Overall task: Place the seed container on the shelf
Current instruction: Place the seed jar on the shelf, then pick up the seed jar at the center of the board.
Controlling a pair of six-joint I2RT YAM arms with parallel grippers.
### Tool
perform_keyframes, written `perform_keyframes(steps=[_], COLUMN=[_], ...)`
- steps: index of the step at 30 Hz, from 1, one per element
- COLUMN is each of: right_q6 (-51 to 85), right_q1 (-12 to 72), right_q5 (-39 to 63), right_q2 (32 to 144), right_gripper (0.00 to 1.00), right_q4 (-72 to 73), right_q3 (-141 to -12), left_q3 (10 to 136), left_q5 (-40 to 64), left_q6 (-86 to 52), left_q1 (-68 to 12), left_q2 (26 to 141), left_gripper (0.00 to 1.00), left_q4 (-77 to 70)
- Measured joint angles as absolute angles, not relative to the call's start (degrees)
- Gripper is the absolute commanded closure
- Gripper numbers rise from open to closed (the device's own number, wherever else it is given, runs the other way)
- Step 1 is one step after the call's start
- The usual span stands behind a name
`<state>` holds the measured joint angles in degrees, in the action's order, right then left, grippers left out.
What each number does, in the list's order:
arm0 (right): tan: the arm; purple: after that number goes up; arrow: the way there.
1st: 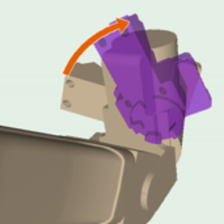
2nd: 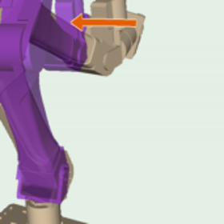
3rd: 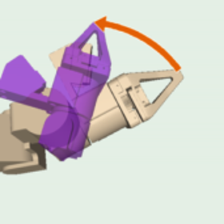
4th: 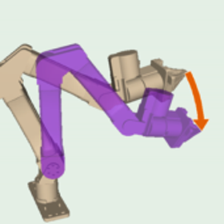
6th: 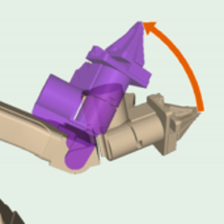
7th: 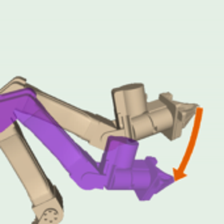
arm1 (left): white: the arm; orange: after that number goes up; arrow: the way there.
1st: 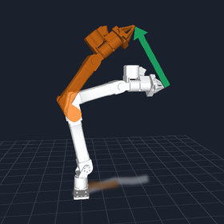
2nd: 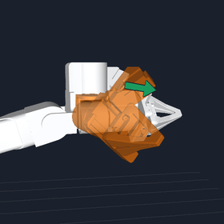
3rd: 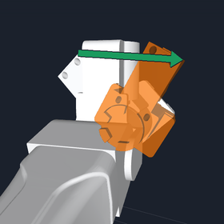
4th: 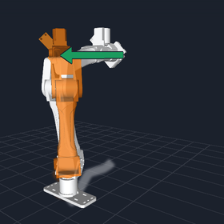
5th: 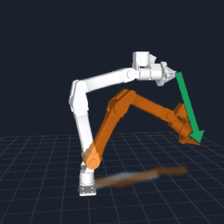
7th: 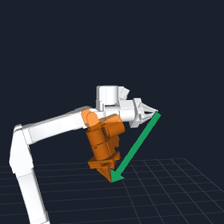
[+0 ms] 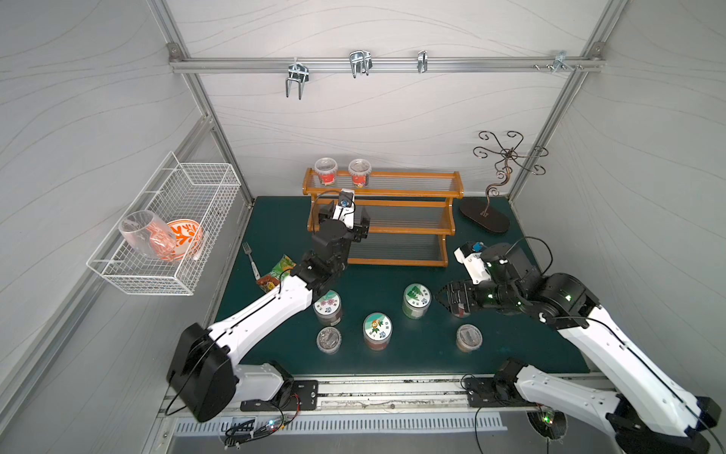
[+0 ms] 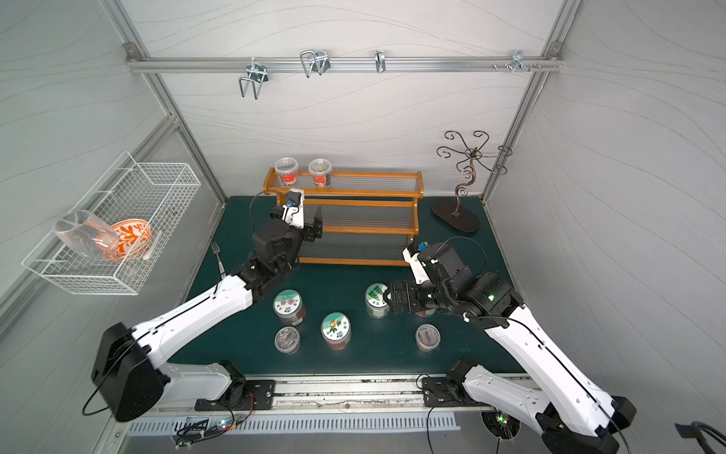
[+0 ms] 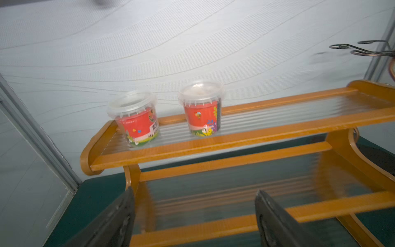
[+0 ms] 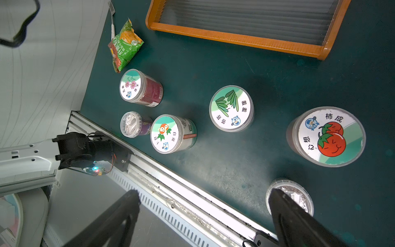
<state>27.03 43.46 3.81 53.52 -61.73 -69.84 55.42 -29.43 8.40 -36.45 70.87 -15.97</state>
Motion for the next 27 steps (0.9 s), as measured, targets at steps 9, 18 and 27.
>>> perform_keyframes(steps=[9,18,27], right_q6=[27.0,26.4,25.0], right_q1=[43.4,43.4,43.4], right_q5=[6.5,9.5,12.0], right_q2=[53.5,52.0,53.7], right_gripper=[0.01,0.01,0.01], right_q4=[-58.9,-53.0,-48.4], right_q3=[-67.4,-64.7,-63.8], left_q3=[52.9,54.0,55.7], left_q5=[-28.5,-25.6,-19.7], left_q6=[-1.6,-18.2,-37.4], left_q1=[-36.9,-36.9,-39.2], left_q2=[51.5,39.1,42.7], left_gripper=[0.0,0.0,0.0], left_q4=[9.1,38.7,64.3])
